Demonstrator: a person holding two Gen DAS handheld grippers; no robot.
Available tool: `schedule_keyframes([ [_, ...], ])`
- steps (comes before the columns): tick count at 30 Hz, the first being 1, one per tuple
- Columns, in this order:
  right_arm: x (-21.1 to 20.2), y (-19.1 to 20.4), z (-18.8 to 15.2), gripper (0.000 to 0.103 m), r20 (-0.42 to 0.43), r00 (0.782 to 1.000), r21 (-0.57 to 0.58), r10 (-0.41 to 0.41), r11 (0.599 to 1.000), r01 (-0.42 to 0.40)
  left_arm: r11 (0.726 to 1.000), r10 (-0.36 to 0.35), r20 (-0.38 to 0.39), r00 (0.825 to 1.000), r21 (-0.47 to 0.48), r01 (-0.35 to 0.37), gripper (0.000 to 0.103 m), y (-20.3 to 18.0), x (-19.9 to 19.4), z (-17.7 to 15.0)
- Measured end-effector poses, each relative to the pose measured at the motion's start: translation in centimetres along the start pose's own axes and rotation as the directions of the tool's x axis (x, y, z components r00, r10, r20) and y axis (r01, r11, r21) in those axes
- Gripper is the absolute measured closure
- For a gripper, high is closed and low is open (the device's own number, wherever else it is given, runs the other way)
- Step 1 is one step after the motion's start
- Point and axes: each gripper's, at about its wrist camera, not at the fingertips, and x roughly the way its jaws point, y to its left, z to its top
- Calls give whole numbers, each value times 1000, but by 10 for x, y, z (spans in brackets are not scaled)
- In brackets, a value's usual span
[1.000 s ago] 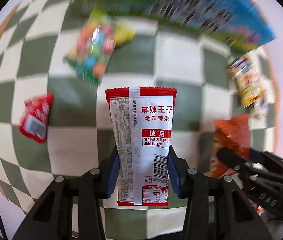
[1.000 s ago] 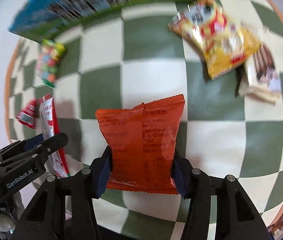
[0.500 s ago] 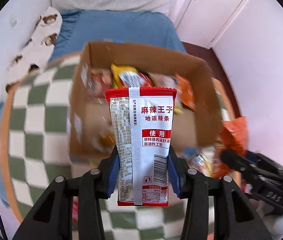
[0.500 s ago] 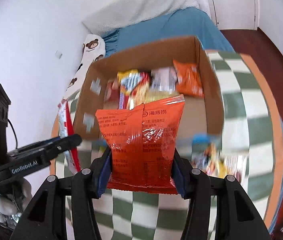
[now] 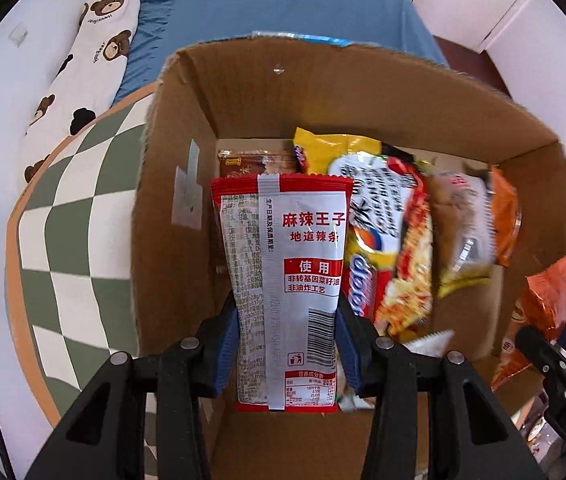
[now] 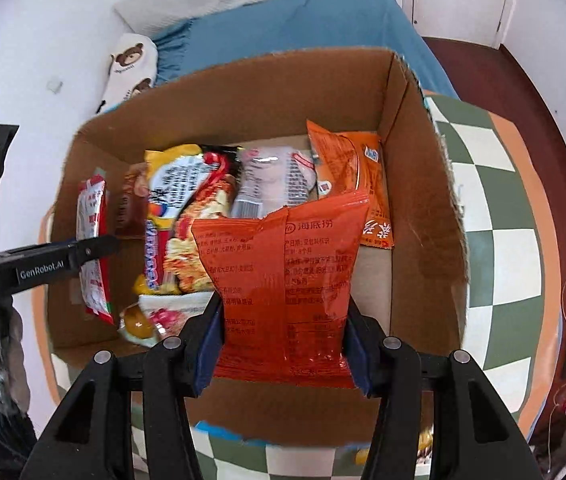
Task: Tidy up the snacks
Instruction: 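Carry both packets into the box and open both tools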
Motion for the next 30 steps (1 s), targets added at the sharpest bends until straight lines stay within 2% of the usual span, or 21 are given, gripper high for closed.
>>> schedule_keyframes([
  [2,11,-3,4,47,-20,1000,11,3,1000,-3,1000,17,-31,999,7,-17,57,1,10,6],
  [3,19,-5,6,46,-41,999,20,2,1000,-1,1000,17,-47,999,11,-17,52,0,14,8],
  [4,26,-7,7,41,-66,998,26,2,1000,0,1000,16,-54,998,13,-15,49,-1,16,10],
  [5,34,-9,8,25,-95,995,27,-4,1000,7,1000,6,-58,998,22,-5,43,-3,18,11],
  [9,52,-2,6,16,-155,987,-19,-35,999,33,998,-2,-36,999,61,4,21,-16,18,10],
  [11,53,5,5,8,-155,987,-41,-40,999,34,999,10,-28,1000,51,-8,20,-18,19,9],
  [17,41,2,4,8,-117,993,-20,-31,999,29,1000,-27,13,1000,5,26,20,-13,11,-1],
  [20,29,3,2,7,-78,995,-30,-55,998,53,999,-41,40,998,15,40,0,-14,2,-16],
  [25,6,4,-7,4,-16,997,-43,-74,996,73,999,-48,95,994,5,48,0,-14,-14,-40],
  [30,-19,4,-20,4,54,993,-55,-106,992,109,998,-62,180,982,-4,64,0,-20,-45,-69],
])
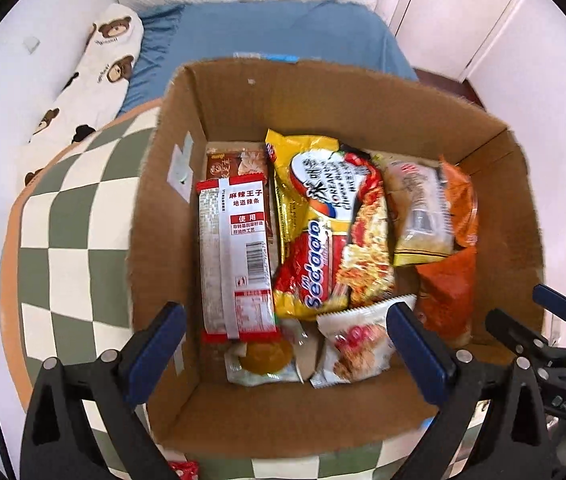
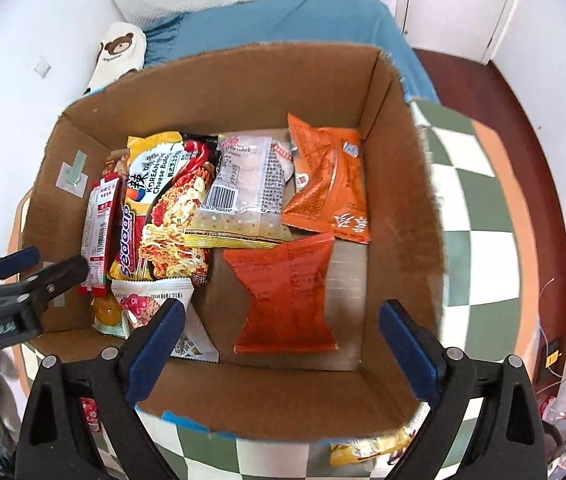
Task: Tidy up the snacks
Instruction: 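Carry both packets into the box and open both tools, then grasp the small red triangle pack with the left tool while the right tool grasps the panda-print yellow bag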
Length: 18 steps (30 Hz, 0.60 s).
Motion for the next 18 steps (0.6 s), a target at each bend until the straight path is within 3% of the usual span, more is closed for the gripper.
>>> schedule_keyframes([
  [11,-77,2,-39,4,175,985,-18,6,1000,-3,1000,16,210,978,22,-21,0,-13,-82,-37],
  [18,-127,7,-65,4,273,962,-14,16,1000,-13,999,1,273,962,42,-13,0,-24,-115,-62],
])
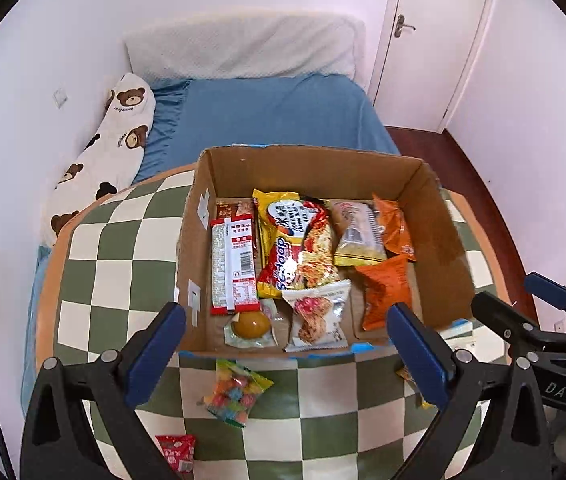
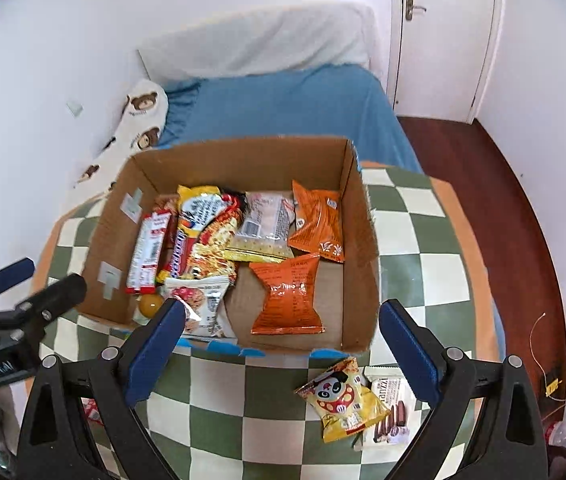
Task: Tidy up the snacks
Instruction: 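Grasp the small red triangle pack with the left tool while the right tool grasps the panda-print yellow bag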
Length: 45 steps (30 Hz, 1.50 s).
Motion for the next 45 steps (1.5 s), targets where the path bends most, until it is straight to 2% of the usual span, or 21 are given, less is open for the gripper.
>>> schedule_keyframes([
  [10,-75,2,-16,4,129,992,-5,8,1000,-7,1000,-19,100,995,-11,20,0,-9,-55,-15],
  [14,-88,-1,-22,4,144,989,5,19,1000,-20,1000,-13,136,991,-12,15,0,-11,-71,-20],
  [18,-76,-15,-29,4,106,994,55,38,998,-44,1000,17,139,990,-23,-14,0,-10,-67,-27],
  [23,-28,-46,-50,4,-28,999,116,45,992,-41,997,69,42,997,-43,-68,0,-6,-26,-51],
  [26,20,-58,-69,4,-145,989,91,38,995,-25,993,103,-33,994,-57,-105,0,-1,6,-71],
  [30,88,-60,-98,4,-286,958,-23,-37,999,31,985,145,-114,983,-80,-154,0,9,38,-97],
  [33,127,-57,-114,4,-353,932,-89,-84,994,55,974,184,-168,968,-104,-203,0,21,57,-123],
  [34,140,-56,-120,4,-371,922,-102,-109,992,77,969,190,-194,962,-118,-215,0,27,62,-135],
  [36,155,-54,-128,7,-388,916,-99,-103,993,70,961,206,-243,948,-132,-243,0,40,69,-157],
  [41,162,-36,-139,38,-376,923,-90,-84,994,54,930,249,-317,915,-187,-318,0,83,69,-192],
  [45,157,-17,-159,40,-395,918,-85,-23,996,-11,901,250,-347,904,-259,-348,0,117,62,-209],
])
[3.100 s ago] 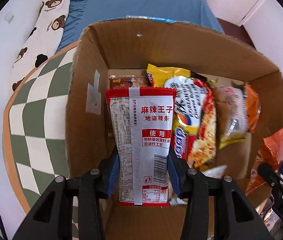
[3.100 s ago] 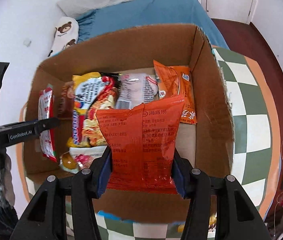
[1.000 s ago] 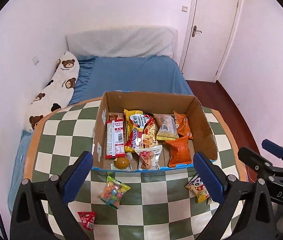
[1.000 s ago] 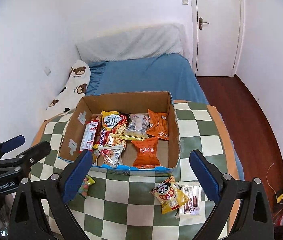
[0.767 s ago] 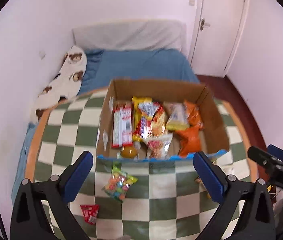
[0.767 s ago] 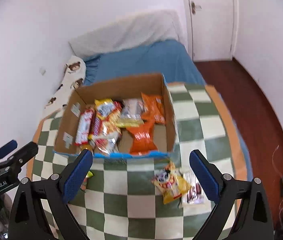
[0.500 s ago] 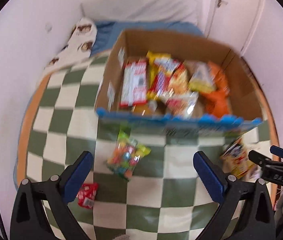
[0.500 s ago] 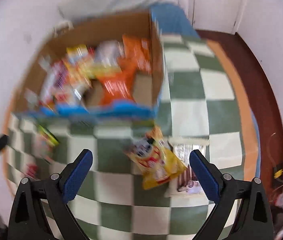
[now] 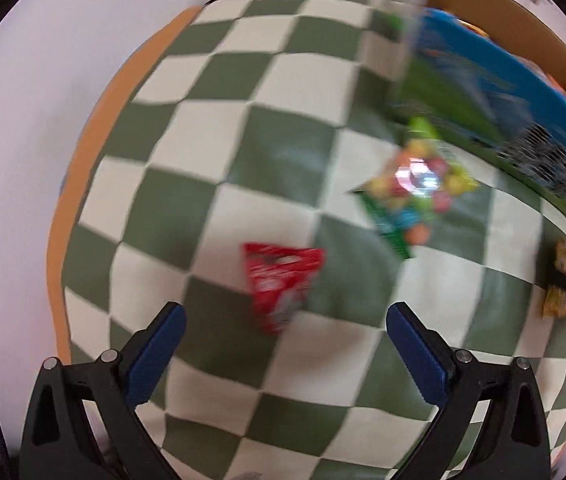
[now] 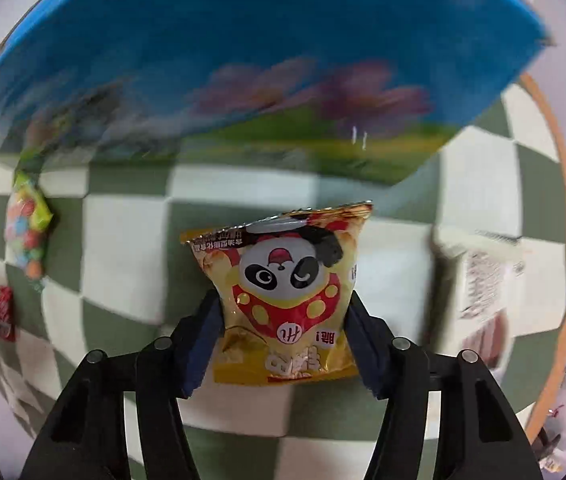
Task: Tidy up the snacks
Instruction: 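Grasp the small red triangle pack with the left tool while the right tool grasps the panda-print yellow bag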
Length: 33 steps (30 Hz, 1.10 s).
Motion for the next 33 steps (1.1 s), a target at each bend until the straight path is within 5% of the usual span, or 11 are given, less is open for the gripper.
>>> schedule_keyframes([
  [10,8,37,-53,40,-84,989,-38,122,991,-126,994,-82,-152,985,-84,70,0,27,42,0],
  [15,11,30,-58,38,-106,985,-12,134,991,-136,986,-161,-222,962,-73,148,1,25,66,13],
  [17,15,23,-50,38,-116,983,3,143,990,-144,984,-178,-207,962,-64,168,11,23,67,17],
  [20,16,17,-44,37,-128,981,21,148,989,-146,985,-170,-200,965,-56,161,54,21,71,21],
  [21,17,14,-43,37,-131,981,23,146,989,-144,986,-169,-204,964,-53,161,59,20,73,23],
  [33,40,21,-20,39,-132,978,75,159,986,-150,989,-148,-193,970,-14,148,64,-2,70,23],
])
